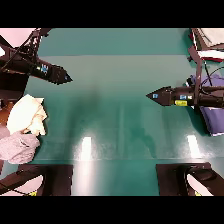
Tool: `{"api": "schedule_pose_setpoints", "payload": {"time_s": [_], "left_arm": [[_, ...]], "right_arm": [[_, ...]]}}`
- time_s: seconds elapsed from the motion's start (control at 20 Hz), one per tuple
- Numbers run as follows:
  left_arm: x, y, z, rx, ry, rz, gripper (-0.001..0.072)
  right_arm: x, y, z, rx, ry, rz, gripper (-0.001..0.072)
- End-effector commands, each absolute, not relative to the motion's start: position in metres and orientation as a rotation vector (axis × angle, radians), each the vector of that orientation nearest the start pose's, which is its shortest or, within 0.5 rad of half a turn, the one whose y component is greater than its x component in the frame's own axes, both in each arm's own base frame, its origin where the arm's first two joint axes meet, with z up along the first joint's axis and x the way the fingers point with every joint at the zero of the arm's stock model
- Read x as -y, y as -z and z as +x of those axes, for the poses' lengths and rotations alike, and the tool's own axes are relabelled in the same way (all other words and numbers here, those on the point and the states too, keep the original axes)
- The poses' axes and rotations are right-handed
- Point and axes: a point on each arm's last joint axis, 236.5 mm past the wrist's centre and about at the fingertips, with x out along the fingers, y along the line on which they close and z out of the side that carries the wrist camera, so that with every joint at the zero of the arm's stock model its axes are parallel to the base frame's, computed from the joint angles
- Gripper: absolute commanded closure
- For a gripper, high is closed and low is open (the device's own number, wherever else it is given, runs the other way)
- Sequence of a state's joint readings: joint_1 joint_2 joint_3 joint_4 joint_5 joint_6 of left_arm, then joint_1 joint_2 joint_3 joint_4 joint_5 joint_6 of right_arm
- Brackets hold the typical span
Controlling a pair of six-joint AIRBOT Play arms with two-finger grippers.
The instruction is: Fold the shirts.
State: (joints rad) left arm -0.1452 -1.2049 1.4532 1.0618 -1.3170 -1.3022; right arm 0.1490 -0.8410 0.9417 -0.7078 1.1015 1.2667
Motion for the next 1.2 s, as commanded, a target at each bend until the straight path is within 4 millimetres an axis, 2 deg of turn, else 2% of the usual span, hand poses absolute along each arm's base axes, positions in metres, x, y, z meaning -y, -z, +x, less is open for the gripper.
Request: {"api": "schedule_pose_setpoints", "payload": {"time_s": [0.0, 0.55, 0.7, 0.75, 0.85, 0.95, 1.15], "left_arm": [[0.168, -0.163, 0.373, -0.992, 0.643, -0.066, 0.0682], [0.168, -0.163, 0.374, -0.991, 0.643, -0.066, 0.0682], [0.167, -0.180, 0.403, -0.857, 0.598, -0.094, 0.0683], [0.167, -0.181, 0.404, -0.851, 0.596, -0.096, 0.0682], [0.164, -0.174, 0.392, -0.907, 0.605, -0.065, 0.0683], [0.141, -0.165, 0.378, -1.006, 0.527, -0.005, 0.0684], [0.055, -0.168, 0.369, -1.021, 0.221, 0.191, 0.0684]], "right_arm": [[-0.206, -0.158, 0.290, -0.876, -0.772, 0.406, 0.0697], [-0.206, -0.158, 0.291, -0.872, -0.770, 0.406, 0.0697], [-0.206, -0.158, 0.291, -0.872, -0.770, 0.406, 0.0697], [-0.206, -0.158, 0.292, -0.870, -0.769, 0.407, 0.0697], [-0.206, -0.159, 0.292, -0.869, -0.768, 0.407, 0.0697], [-0.206, -0.159, 0.292, -0.870, -0.768, 0.407, 0.0697], [-0.206, -0.159, 0.292, -0.870, -0.769, 0.407, 0.0697]]}}
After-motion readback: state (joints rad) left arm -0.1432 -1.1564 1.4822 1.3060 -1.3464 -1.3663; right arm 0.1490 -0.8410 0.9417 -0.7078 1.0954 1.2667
